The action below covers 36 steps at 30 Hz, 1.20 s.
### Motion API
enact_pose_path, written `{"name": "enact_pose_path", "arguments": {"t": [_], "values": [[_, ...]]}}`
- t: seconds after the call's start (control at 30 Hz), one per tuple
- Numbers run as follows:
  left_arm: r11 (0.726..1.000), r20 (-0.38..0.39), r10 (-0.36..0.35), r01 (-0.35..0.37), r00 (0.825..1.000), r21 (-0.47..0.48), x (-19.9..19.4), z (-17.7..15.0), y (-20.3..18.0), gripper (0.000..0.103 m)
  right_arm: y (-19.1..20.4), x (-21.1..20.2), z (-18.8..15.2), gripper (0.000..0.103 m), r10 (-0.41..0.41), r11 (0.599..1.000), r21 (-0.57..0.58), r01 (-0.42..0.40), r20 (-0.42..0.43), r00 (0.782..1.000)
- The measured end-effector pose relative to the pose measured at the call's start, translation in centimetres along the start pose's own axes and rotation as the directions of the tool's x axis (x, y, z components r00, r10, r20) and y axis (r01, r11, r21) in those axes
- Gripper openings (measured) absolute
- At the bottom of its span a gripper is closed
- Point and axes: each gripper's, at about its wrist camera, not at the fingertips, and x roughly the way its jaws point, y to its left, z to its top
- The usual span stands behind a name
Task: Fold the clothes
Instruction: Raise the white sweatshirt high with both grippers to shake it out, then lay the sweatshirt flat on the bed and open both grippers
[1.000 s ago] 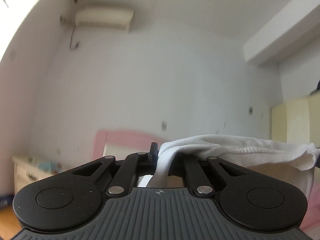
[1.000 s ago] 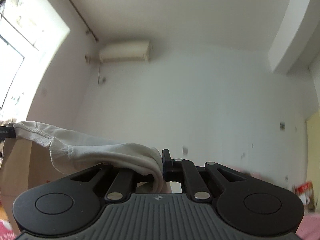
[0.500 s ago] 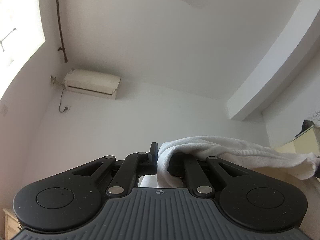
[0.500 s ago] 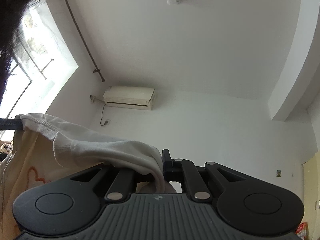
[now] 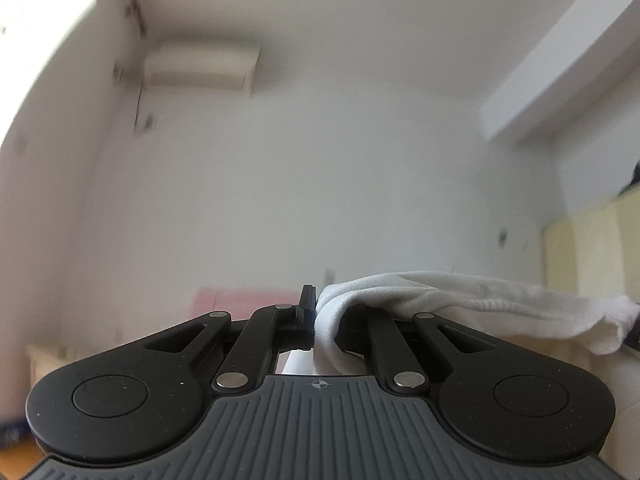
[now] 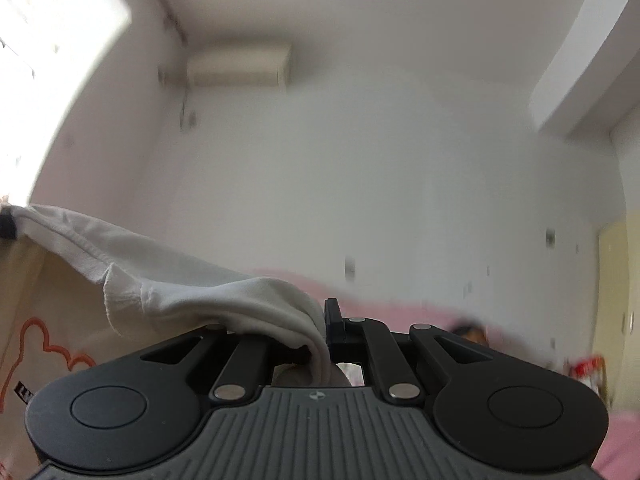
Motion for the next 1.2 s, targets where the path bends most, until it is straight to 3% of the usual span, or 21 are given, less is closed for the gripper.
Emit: {"name": "enact_pose_path", "arguments": {"t": [0.07, 0.13, 0.27, 0.37, 0.47, 0.53, 0.57, 0.6, 0.63, 0.67, 0.7, 0.73, 0.77, 0.8, 0.83, 0.93, 1.0, 1.03, 1.1, 1.17, 1.2], "values": [[0.999, -0.114, 0.034, -0.035, 0.993, -0.004, 2.8, -4.6, 0.5, 0.004, 1.4, 3.6, -4.4, 0.007, -0.006, 1.0, -0.029, 0.003, -0.105, 0.994], [0.998, -0.224, 0.061, -0.064, 0.973, -0.01, 5.0, -9.0, 1.3, 0.004, 2.4, 7.3, -9.1, 0.007, 0.014, 1.0, -0.018, -0.018, -0.222, 0.975], [0.992, -0.428, 0.119, -0.125, 0.896, 0.013, 9.4, -18.7, 3.0, 0.004, 3.9, 13.1, -16.4, 0.007, 0.043, 0.999, 0.003, -0.045, -0.374, 0.926], [0.986, -0.508, 0.155, -0.16, 0.848, 0.034, 11.9, -23.4, 4.2, 0.004, 5.0, 16.5, -19.1, 0.007, 0.048, 0.999, 0.002, -0.052, -0.416, 0.908], [0.98, -0.537, 0.184, -0.199, 0.824, 0.031, 14.5, -25.5, 5.6, 0.004, 5.9, 19.4, -21.8, 0.007, 0.052, 0.999, 0.009, -0.054, -0.455, 0.889], [0.976, -0.565, 0.199, -0.211, 0.8, 0.046, 16.8, -26.7, 6.3, 0.005, 5.9, 21.2, -24.8, 0.008, 0.074, 0.997, 0.044, -0.06, -0.531, 0.844], [0.977, -0.594, 0.2, -0.208, 0.779, 0.055, 17.5, -27.7, 6.4, 0.006, 5.9, 22.6, -26.6, 0.01, 0.094, 0.995, 0.07, -0.065, -0.586, 0.805], [0.977, -0.628, 0.199, -0.204, 0.752, 0.065, 18.3, -28.9, 6.6, 0.006, 6.1, 23.6, -28.6, 0.022, 0.119, 0.992, 0.099, -0.072, -0.651, 0.75], [0.978, -0.674, 0.196, -0.195, 0.712, 0.078, 19.0, -30.2, 6.7, 0.011, 6.1, 24.6, -30.6, 0.039, 0.143, 0.989, 0.123, -0.079, -0.712, 0.688], [0.979, -0.717, 0.189, -0.186, 0.67, 0.085, 18.4, -31.6, 6.9, 0.022, 6.1, 25.6, -32.5, 0.042, 0.164, 0.986, 0.144, -0.084, -0.767, 0.621], [0.98, -0.756, 0.18, -0.181, 0.63, 0.082, 18.7, -32.9, 7.0, 0.027, 6.1, 26.0, -34.1, 0.042, 0.17, 0.985, 0.151, -0.082, -0.805, 0.569], [0.98, -0.782, 0.172, -0.184, 0.6, 0.074, 19.1, -34.0, 7.2, 0.033, 6.0, 25.9, -35.0, 0.043, 0.164, 0.986, 0.145, -0.078, -0.821, 0.548], [0.98, -0.797, 0.165, -0.184, 0.581, 0.069, 19.3, -35.1, 7.3, 0.033, 5.8, 25.5, -35.2, 0.044, 0.162, 0.987, 0.142, -0.078, -0.818, 0.552], [0.981, -0.801, 0.162, -0.181, 0.576, 0.068, 19.2, -35.6, 7.2, 0.034, 5.4, 24.7, -34.9, 0.051, 0.164, 0.986, 0.149, -0.072, -0.807, 0.568], [0.981, -0.798, 0.159, -0.183, 0.582, 0.062, 18.8, -35.4, 7.1, 0.035, 4.9, 23.9, -34.4, 0.054, 0.162, 0.986, 0.157, -0.061, -0.791, 0.59], [0.982, -0.786, 0.148, -0.186, 0.601, 0.043, 17.4, -34.9, 6.7, 0.041, 3.3, 21.4, -32.1, 0.054, 0.152, 0.984, 0.176, -0.033, -0.719, 0.678], [0.983, -0.77, 0.138, -0.181, 0.622, 0.03, 17.0, -34.0, 6.7, 0.043, 2.9, 20.5, -30.8, 0.052, 0.179, 0.979, 0.198, -0.055, -0.687, 0.704], [0.985, -0.763, 0.129, -0.173, 0.634, 0.023, 16.7, -33.5, 6.6, 0.043, 2.8, 20.2, -30.5, 0.05, 0.21, 0.973, 0.219, -0.079, -0.677, 0.705], [0.994, -0.756, 0.073, -0.113, 0.65, -0.001, 16.2, -32.5, 6.0, 0.043, 3.4, 20.2, -30.2, 0.043, 0.313, 0.946, 0.282, -0.158, -0.682, 0.661], [0.999, -0.755, 0.009, -0.039, 0.655, -0.022, 15.8, -31.9, 5.4, 0.043, 4.9, 20.8, -30.8, 0.039, 0.393, 0.919, 0.323, -0.226, -0.709, 0.585], [1.0, -0.76, -0.015, -0.004, 0.649, -0.024, 15.7, -31.8, 5.0, 0.043, 5.7, 21.3, -31.5, 0.039, 0.414, 0.91, 0.333, -0.245, -0.728, 0.547]]}}
